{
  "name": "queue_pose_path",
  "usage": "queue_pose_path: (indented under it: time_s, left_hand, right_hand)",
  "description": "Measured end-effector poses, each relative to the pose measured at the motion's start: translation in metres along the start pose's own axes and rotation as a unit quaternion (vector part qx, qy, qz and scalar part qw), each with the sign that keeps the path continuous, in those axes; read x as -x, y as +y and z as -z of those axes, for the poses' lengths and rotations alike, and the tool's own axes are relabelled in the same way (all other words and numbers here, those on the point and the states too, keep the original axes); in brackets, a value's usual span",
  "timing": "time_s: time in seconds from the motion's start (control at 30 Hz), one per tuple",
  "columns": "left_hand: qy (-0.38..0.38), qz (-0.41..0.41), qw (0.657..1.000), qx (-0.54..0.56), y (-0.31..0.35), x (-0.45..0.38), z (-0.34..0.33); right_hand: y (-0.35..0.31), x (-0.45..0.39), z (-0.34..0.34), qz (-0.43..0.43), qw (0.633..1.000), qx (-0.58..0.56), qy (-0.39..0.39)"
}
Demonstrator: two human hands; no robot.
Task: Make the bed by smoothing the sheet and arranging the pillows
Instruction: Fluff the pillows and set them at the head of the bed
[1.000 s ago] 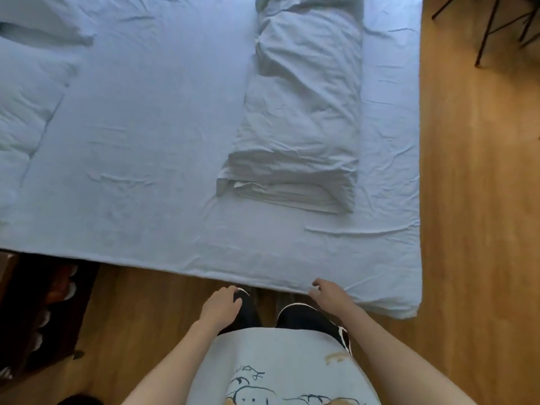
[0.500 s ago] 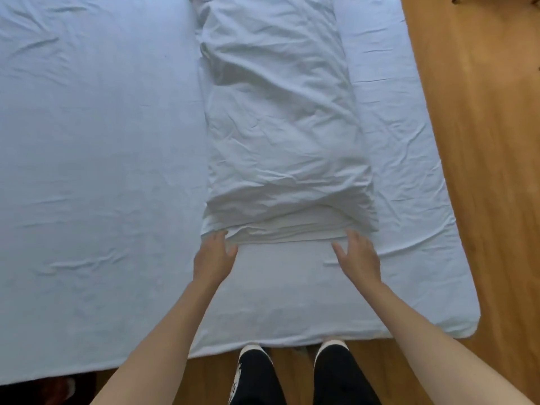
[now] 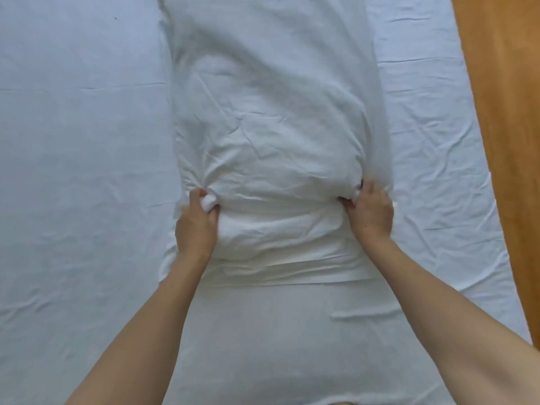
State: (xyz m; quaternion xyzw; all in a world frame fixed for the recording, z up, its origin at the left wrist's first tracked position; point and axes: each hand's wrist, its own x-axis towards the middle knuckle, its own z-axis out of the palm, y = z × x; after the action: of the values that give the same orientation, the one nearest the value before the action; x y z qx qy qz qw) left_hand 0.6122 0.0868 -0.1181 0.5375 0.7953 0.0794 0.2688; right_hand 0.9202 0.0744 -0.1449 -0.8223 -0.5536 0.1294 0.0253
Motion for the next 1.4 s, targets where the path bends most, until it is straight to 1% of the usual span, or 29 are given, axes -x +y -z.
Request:
queue_pose_path:
  time_s: [0.1,0.13,0.17,0.2,0.23,0.27,0.33,0.37,0.4,0.43,0.47,0.5,0.57,0.6,0.63,0.7,0.77,0.8,0.83,0.87,0.93,0.97,1.0,1.1,1.2,1.27,1.33,1.4]
  left_hand:
    - [0.032,-0.041,0.997,0.063,-0.011,0.01,0.006]
    - [0.035,-0.051,0.996,0.071,-0.024,0.021,0.011]
    - [0.036,-0.056,0.995,0.068,-0.038,0.037,0.016]
    - [0.034,-0.051,0.997,0.053,-0.052,0.055,0.019]
    - [0.014,-0.039,0.999,0.035,-0.062,0.068,0.019]
    - [-0.008,-0.014,1.0,0.022,-0.065,0.072,0.016]
    - [-0.044,0.028,0.998,-0.02,-0.06,0.061,0.004]
    - [-0.052,0.03,0.998,-0.033,-0.056,0.05,0.001]
    - [-0.04,0.04,0.998,-0.037,-0.051,0.04,0.002]
    - [-0.011,0.057,0.998,-0.033,-0.048,0.032,0.005]
    - [0.033,0.08,0.996,-0.016,-0.047,0.028,0.008]
    - [0.077,0.092,0.993,0.012,-0.046,0.025,0.011]
    - [0.147,0.093,0.982,0.068,-0.032,0.019,0.02]
    - [0.154,0.088,0.98,0.087,-0.023,0.009,0.023]
    - [0.144,0.083,0.981,0.097,-0.015,-0.004,0.023]
    - [0.116,0.055,0.988,0.091,0.005,-0.031,0.02]
    - [0.102,0.004,0.992,0.075,0.022,-0.055,0.014]
    - [0.095,-0.016,0.994,0.058,0.027,-0.063,0.01]
    - [0.081,-0.015,0.996,0.043,0.026,-0.069,0.004]
    - [0.057,0.016,0.998,0.038,0.024,-0.074,-0.001]
    - [-0.005,0.132,0.989,0.067,0.012,-0.079,-0.01]
    - [-0.021,0.173,0.982,0.076,0.005,-0.08,-0.013]
    - [-0.026,0.189,0.979,0.073,0.0,-0.082,-0.014]
    - [-0.03,0.202,0.975,0.085,-0.006,-0.081,-0.013]
    - [-0.093,0.227,0.962,0.122,-0.011,-0.069,-0.006]
    - [-0.131,0.23,0.955,0.135,-0.016,-0.056,0.001]
    - [-0.136,0.229,0.946,0.181,-0.012,-0.043,0.007]
    - [-0.114,0.235,0.935,0.24,0.001,-0.03,0.013]
  right_hand:
    - [0.007,-0.007,-0.001,0.067,0.997,-0.043,0.017]
    - [0.014,-0.002,0.004,0.102,0.992,-0.065,0.035]
    - [0.024,0.006,0.007,0.135,0.986,-0.083,0.058]
    - [0.032,0.018,0.011,0.155,0.981,-0.094,0.064]
    - [0.036,0.027,0.013,0.161,0.98,-0.103,0.063]
    - [0.033,0.03,0.015,0.154,0.982,-0.105,0.041]
    - [0.025,0.023,0.014,0.121,0.988,-0.079,-0.048]
    - [0.023,0.017,0.015,0.108,0.988,-0.058,-0.095]
    - [0.023,0.012,0.018,0.103,0.986,-0.047,-0.125]
    - [0.025,0.011,0.023,0.107,0.983,-0.044,-0.141]
    - [0.029,0.013,0.03,0.116,0.982,-0.058,-0.135]
    - [0.033,0.016,0.037,0.109,0.985,-0.093,-0.1]
    - [0.028,0.016,0.047,0.058,0.983,-0.173,0.017]
    - [0.02,0.007,0.05,0.03,0.978,-0.195,0.065]
    - [0.007,-0.008,0.052,0.004,0.975,-0.207,0.079]
    - [-0.022,-0.041,0.055,-0.025,0.979,-0.195,0.047]
    - [-0.042,-0.061,0.043,-0.019,0.988,-0.155,0.011]
    - [-0.043,-0.064,0.031,-0.023,0.99,-0.137,0.001]
    - [-0.038,-0.066,0.02,-0.047,0.991,-0.125,-0.011]
    - [-0.029,-0.065,0.011,-0.093,0.987,-0.127,-0.027]
    - [-0.005,-0.058,0.001,-0.188,0.966,-0.162,-0.064]
    - [0.005,-0.054,-0.001,-0.21,0.959,-0.171,-0.081]
    - [0.011,-0.053,0.0,-0.217,0.956,-0.173,-0.093]
    - [0.016,-0.057,0.007,-0.24,0.945,-0.194,-0.11]
    - [0.02,-0.06,0.009,-0.281,0.92,-0.245,-0.12]
    - [0.017,-0.056,0.013,-0.29,0.903,-0.294,-0.119]
    - [0.008,-0.048,0.016,-0.287,0.893,-0.334,-0.089]
    - [-0.004,-0.039,0.022,-0.277,0.895,-0.346,-0.056]
